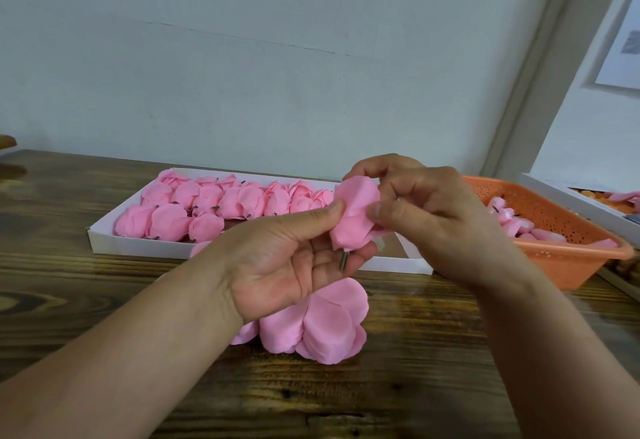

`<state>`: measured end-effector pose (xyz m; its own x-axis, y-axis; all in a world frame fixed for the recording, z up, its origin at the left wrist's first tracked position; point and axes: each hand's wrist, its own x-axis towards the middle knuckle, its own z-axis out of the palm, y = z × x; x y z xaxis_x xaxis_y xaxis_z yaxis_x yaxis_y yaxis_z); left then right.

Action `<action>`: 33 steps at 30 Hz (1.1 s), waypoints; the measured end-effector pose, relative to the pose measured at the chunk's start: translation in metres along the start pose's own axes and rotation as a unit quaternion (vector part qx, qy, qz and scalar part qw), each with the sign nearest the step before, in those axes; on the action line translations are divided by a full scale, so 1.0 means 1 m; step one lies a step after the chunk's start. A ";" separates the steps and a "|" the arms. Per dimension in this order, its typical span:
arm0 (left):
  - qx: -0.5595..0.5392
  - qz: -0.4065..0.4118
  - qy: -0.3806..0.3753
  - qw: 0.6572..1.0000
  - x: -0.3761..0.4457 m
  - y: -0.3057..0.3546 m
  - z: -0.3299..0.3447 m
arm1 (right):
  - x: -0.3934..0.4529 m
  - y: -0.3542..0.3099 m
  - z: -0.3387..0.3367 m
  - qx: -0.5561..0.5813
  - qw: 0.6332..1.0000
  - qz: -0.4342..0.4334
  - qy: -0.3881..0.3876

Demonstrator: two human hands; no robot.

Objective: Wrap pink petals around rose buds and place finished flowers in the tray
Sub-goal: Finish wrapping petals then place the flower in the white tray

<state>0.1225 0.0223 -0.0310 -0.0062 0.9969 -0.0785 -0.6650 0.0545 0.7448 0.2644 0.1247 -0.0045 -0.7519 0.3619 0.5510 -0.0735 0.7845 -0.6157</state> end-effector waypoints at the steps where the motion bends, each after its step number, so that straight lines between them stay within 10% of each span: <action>1: 0.002 0.004 -0.001 1.000 0.000 0.000 -0.001 | 0.000 0.000 0.001 -0.003 1.000 0.005 0.008; 13: 0.069 0.087 0.042 0.993 0.004 -0.003 -0.002 | 0.002 0.001 0.004 -0.065 0.996 0.035 0.042; 20: 0.090 0.119 0.088 0.985 0.002 -0.006 0.003 | 0.005 0.004 0.011 0.092 0.989 0.099 0.061; 33: 0.077 0.129 0.082 0.985 0.001 -0.004 0.003 | 0.005 0.005 0.016 -0.043 0.995 0.035 0.085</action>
<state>0.1272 0.0234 -0.0325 -0.2892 0.9568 0.0292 -0.5040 -0.1781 0.8451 0.2503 0.1220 -0.0137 -0.6315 0.4909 0.6002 0.0361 0.7918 -0.6097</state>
